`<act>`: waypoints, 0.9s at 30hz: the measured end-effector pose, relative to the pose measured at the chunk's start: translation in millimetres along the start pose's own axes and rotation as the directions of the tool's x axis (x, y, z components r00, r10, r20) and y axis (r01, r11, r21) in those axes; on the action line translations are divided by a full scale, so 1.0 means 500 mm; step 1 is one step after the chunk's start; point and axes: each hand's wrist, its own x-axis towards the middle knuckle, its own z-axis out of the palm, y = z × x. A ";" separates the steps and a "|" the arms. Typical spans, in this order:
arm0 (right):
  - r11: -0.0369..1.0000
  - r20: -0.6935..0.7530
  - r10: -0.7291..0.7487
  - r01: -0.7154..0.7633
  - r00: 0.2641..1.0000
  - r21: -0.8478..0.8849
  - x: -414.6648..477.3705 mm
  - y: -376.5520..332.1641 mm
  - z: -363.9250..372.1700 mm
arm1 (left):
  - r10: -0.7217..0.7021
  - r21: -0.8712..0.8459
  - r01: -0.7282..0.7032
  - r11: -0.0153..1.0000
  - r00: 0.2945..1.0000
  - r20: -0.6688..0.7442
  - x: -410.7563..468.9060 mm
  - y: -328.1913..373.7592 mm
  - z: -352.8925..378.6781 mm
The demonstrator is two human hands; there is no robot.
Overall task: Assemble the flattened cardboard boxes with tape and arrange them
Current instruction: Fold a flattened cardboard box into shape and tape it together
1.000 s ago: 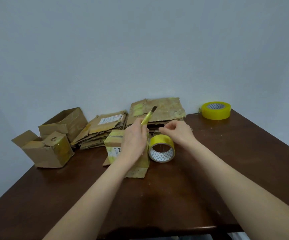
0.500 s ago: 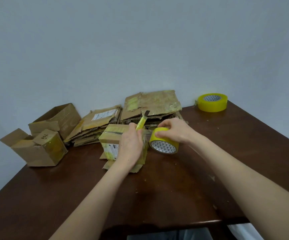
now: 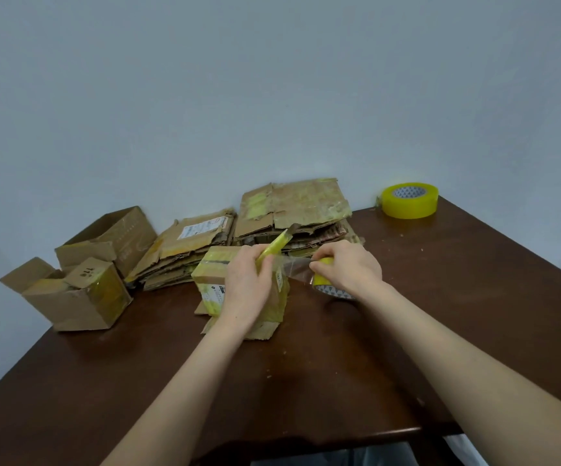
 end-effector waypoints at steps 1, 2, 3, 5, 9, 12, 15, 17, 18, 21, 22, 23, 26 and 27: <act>1.000 -0.020 0.019 -0.019 1.000 -0.001 -0.002 -0.004 0.003 | 0.037 0.007 -0.037 0.999 0.999 -0.004 -0.007 0.001 -0.004; 0.999 -0.044 0.034 -0.034 0.998 -0.002 -0.004 -0.007 0.007 | 0.075 0.017 -0.075 0.997 0.997 -0.013 -0.016 0.001 -0.009; 0.999 -0.068 0.045 -0.046 0.997 -0.006 -0.005 -0.009 0.011 | 0.106 0.057 -0.105 0.993 0.994 -0.019 -0.025 0.001 -0.015; 0.998 -0.100 0.059 -0.062 0.993 -0.021 -0.007 -0.012 0.017 | 0.143 0.190 -0.141 0.972 0.990 0.002 -0.042 -0.001 -0.024; 0.997 -0.116 0.066 -0.069 0.991 -0.026 -0.012 -0.019 0.023 | 0.138 0.246 -0.150 0.958 0.988 0.064 -0.065 0.002 -0.028; 0.998 -0.122 0.062 -0.065 0.991 -0.024 -0.016 -0.021 0.023 | 0.143 0.237 -0.158 0.959 0.987 0.078 -0.068 -0.001 -0.023; 0.998 -0.125 0.064 -0.066 0.990 -0.014 -0.016 -0.020 0.022 | 0.155 0.273 -0.176 0.946 0.983 0.095 -0.067 -0.002 -0.016; 0.998 -0.132 0.068 -0.068 0.989 0.000 -0.016 -0.017 0.019 | 0.163 0.300 -0.193 0.934 0.979 0.124 -0.065 -0.001 -0.010; 0.998 -0.134 0.070 -0.069 0.989 0.007 -0.016 -0.016 0.018 | 0.163 0.308 -0.199 0.930 0.977 0.139 -0.064 0.000 -0.007; 0.998 -0.136 0.070 -0.069 0.988 0.010 -0.019 -0.013 0.016 | 0.154 0.327 -0.197 0.924 0.976 0.151 -0.064 0.000 -0.002; 0.998 -0.136 0.068 -0.068 0.988 0.009 -0.020 -0.012 0.016 | 0.158 0.327 -0.198 0.924 0.977 0.143 -0.065 0.003 -0.002; 0.998 -0.135 0.067 -0.066 0.989 0.008 -0.020 -0.012 0.016 | 0.169 0.322 -0.203 0.925 0.977 0.133 -0.067 0.004 -0.002; 0.998 -0.138 0.069 -0.068 0.988 0.011 -0.020 -0.011 0.015 | 0.193 0.311 -0.223 0.924 0.973 0.125 -0.063 0.009 0.001; 0.998 -0.137 0.068 -0.068 0.988 0.009 -0.020 -0.010 0.015 | 0.197 0.321 -0.230 0.919 0.972 0.131 -0.060 0.008 0.003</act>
